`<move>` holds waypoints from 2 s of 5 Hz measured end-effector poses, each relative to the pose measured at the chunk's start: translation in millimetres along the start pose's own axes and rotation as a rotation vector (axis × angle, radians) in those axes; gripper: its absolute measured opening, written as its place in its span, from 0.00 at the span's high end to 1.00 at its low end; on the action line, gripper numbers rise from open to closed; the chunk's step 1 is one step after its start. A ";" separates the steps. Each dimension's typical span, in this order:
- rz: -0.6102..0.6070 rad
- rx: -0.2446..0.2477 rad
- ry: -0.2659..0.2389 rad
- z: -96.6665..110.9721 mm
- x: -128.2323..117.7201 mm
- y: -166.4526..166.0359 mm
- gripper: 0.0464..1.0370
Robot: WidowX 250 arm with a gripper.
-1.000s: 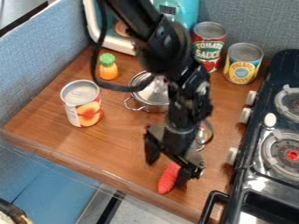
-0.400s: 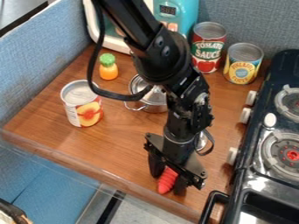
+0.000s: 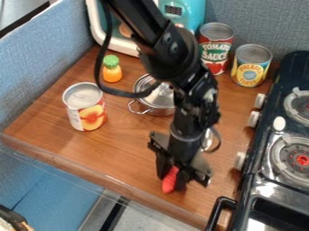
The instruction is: Move the red spoon to the bottom left edge of the table
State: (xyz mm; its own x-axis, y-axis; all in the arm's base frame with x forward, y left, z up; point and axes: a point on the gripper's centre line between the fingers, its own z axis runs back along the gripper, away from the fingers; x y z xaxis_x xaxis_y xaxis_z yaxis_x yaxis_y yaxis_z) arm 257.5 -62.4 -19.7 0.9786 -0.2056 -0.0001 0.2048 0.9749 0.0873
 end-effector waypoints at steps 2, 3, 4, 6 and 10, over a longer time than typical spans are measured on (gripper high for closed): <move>0.084 -0.032 -0.168 72.2 27.1 41.0 0.62; 0.104 -0.042 -0.215 87.5 21.0 82.1 0.62; 0.127 -0.002 -0.196 84.0 8.1 129.2 0.62; 0.168 0.047 -0.138 69.7 -18.3 203.9 0.62; 0.074 0.024 -0.062 31.0 -55.9 266.0 0.62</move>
State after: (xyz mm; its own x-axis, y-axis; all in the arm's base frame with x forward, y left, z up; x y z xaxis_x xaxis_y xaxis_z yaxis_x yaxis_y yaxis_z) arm 256.7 205.7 34.4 0.9879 -0.1388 0.0688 0.1309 0.9854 0.1086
